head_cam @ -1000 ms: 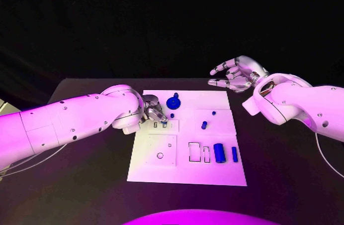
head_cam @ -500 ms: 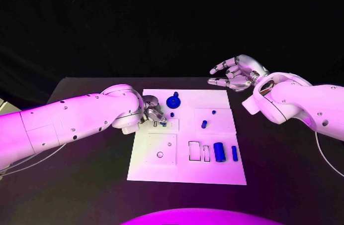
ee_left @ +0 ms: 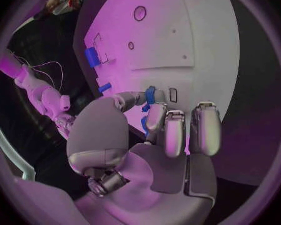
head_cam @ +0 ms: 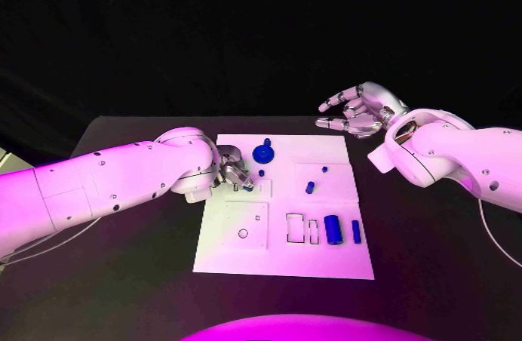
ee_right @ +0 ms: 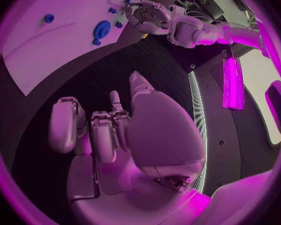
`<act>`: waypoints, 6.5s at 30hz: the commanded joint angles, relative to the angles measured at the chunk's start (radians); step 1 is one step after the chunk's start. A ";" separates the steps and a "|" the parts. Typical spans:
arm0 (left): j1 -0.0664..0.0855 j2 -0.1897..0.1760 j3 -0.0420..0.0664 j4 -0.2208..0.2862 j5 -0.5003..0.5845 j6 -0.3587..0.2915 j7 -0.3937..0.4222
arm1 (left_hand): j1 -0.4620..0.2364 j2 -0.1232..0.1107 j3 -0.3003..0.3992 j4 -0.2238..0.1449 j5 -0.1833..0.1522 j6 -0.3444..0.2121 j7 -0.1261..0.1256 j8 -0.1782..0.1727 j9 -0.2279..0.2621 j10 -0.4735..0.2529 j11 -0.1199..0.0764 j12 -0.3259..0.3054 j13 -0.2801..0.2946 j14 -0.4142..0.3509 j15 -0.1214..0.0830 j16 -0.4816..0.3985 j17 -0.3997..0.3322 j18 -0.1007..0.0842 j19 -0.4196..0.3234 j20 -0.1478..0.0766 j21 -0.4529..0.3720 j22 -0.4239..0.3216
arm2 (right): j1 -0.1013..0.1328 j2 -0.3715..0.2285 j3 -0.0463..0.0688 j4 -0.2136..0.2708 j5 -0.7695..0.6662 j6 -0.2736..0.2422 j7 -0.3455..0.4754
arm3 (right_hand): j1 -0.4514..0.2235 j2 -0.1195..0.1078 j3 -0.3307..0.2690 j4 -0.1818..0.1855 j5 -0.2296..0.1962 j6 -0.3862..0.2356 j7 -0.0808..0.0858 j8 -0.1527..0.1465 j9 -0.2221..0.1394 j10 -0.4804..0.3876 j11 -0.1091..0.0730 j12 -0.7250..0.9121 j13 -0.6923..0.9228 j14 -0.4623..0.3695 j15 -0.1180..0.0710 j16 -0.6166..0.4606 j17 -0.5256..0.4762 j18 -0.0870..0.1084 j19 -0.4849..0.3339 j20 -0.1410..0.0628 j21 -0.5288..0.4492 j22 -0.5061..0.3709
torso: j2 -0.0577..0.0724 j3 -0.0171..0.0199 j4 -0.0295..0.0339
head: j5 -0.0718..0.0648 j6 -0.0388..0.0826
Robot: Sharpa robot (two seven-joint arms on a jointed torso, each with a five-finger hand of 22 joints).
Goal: Assemble the parts on the task board
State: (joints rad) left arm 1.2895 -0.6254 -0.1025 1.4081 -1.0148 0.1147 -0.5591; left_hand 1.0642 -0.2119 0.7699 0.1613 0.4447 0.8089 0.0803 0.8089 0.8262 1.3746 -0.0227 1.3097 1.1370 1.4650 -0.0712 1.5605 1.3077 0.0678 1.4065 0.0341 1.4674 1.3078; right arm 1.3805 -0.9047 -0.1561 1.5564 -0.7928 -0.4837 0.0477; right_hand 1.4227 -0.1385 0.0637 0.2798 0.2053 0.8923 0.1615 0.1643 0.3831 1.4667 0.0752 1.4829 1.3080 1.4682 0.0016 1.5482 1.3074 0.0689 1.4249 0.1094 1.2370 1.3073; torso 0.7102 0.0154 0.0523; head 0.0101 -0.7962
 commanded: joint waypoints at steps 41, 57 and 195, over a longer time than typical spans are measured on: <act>-0.005 0.047 -0.003 -0.052 0.035 0.108 -0.028 | -0.064 0.039 0.068 -0.118 -0.019 0.049 -0.050 0.003 0.028 0.019 -0.017 -0.002 -0.018 0.100 -0.019 0.001 0.244 -0.012 0.009 -0.010 0.004 0.015 | -0.001 -0.001 0.000 0.003 -0.012 0.013 0.010 | 0.007 -0.003 -0.001 -0.001 0.004 -0.008 0.002 0.005 0.001 0.014 0.004 -0.003 0.170 0.084 0.003 -0.004 0.184 0.005 -0.001 -0.002 -0.003 0.049 | 0.000 0.0009 -0.0004 | -0.006 -0.008; -0.005 0.052 -0.003 -0.062 0.037 0.122 -0.029 | -0.075 0.039 0.004 -0.091 -0.023 0.062 -0.056 -0.007 0.029 0.020 -0.022 0.000 -0.018 0.101 -0.023 0.002 0.246 -0.013 0.011 -0.014 0.003 0.017 | -0.001 -0.003 0.000 0.003 -0.012 0.012 0.009 | 0.007 -0.003 -0.001 -0.001 0.004 -0.008 0.002 0.005 0.001 0.014 0.004 -0.003 0.170 0.084 0.003 -0.004 0.184 0.005 -0.001 -0.002 -0.003 0.049 | -0.001 0.0008 0.0004 | -0.008 -0.011; 0.065 0.202 0.036 -0.482 0.058 0.187 0.067 | 0.070 0.081 -0.425 0.126 -0.170 0.023 0.009 -0.216 -0.063 -0.107 0.038 -0.082 -0.140 0.087 0.028 -0.018 0.209 0.005 -0.040 0.031 -0.047 -0.056 | -0.003 -0.005 0.000 0.006 -0.014 0.010 0.012 | -0.007 -0.003 -0.009 0.007 -0.014 -0.015 0.002 0.009 0.001 0.011 0.005 -0.007 0.166 0.082 0.003 -0.007 0.177 0.007 -0.003 -0.002 -0.014 0.044 | 0.011 -0.0026 -0.0014 | -0.016 0.011</act>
State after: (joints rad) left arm 1.3550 -0.4252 -0.0665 0.9258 -0.9667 0.3182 -0.5081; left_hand 1.1253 -0.1328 0.3394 0.2882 0.2762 0.8260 0.0873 0.5958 0.7644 1.2615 0.0142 1.2228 0.9960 1.4632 -0.0481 1.5360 1.3075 0.0681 1.3651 0.0610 1.4162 1.2504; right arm 1.3780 -0.9108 -0.1567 1.5610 -0.7978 -0.4831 0.0499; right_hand 1.4227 -0.1385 0.0580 0.2855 0.1957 0.8826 0.1641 0.1700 0.3827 1.4667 0.0752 1.4790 1.3081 1.4682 0.0016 1.5444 1.3074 0.0689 1.4249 0.1094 1.2278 1.3079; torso 0.7212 0.0128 0.0507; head -0.0059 -0.7850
